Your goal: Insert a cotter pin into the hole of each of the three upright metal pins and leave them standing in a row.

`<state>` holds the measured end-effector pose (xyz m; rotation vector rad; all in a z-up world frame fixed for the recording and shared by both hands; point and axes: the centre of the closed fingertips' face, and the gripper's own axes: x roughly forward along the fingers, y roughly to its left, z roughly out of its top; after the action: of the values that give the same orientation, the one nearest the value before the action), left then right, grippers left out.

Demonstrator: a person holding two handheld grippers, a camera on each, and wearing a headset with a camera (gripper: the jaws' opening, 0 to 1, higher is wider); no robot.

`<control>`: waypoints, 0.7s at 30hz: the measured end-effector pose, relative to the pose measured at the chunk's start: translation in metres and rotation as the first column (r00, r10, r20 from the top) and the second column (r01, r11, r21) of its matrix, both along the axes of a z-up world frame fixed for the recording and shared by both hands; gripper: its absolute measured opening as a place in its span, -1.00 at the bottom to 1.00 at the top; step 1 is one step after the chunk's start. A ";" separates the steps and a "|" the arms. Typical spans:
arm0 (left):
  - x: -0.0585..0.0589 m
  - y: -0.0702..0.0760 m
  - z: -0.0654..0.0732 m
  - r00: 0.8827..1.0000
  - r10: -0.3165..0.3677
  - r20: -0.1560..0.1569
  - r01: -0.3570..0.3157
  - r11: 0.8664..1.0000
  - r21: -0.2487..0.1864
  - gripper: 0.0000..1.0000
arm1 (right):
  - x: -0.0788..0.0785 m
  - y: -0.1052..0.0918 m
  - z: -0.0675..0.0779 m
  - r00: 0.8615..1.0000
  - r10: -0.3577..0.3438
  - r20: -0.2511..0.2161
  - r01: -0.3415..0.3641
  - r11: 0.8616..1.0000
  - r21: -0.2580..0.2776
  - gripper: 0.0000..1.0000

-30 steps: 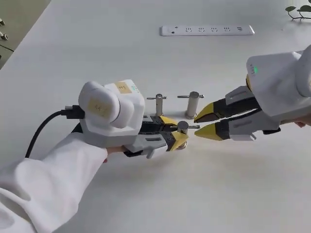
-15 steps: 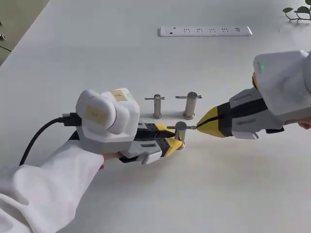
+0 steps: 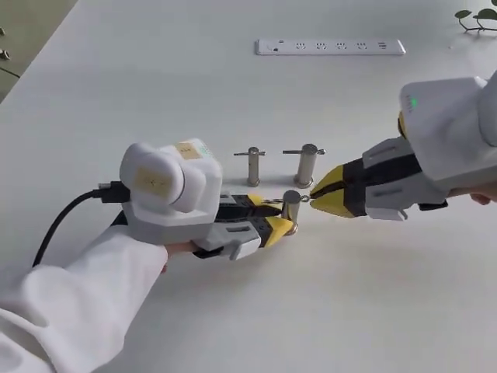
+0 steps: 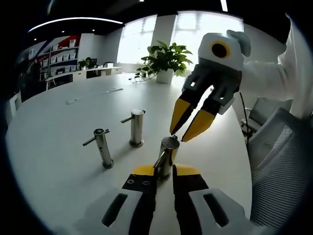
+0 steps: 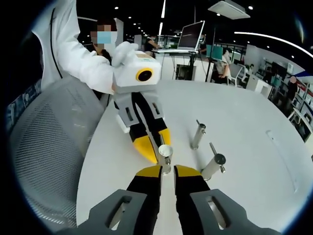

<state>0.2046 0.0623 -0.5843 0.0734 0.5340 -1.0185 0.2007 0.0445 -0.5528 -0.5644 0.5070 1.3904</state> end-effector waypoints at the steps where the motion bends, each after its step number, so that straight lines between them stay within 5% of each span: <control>1: 0.000 0.000 0.001 1.000 0.000 -0.003 0.000 1.000 -0.006 -0.78 | 0.000 -0.001 0.000 1.000 -0.006 -0.007 0.006 1.000 -0.001 -0.81; 10: -0.018 0.010 0.002 0.999 -0.001 -0.034 0.000 0.999 -0.036 -0.21 | -0.004 0.009 -0.003 0.999 -0.025 -0.048 0.027 0.999 0.035 -0.56; 15: -0.030 0.022 -0.002 0.999 -0.012 -0.035 0.012 1.000 -0.006 0.09 | -0.005 0.016 -0.006 0.997 -0.046 -0.060 0.050 0.997 0.061 -0.51; 21: -0.039 0.034 0.009 0.997 0.027 -0.067 -0.032 0.997 -0.070 0.66 | -0.002 0.023 -0.015 0.995 -0.062 -0.074 0.068 0.995 0.074 -0.57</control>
<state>0.1654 0.0959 -0.5749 -0.0316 0.5573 -1.0130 0.1986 0.0679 -0.5674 -0.4344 0.5232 1.3655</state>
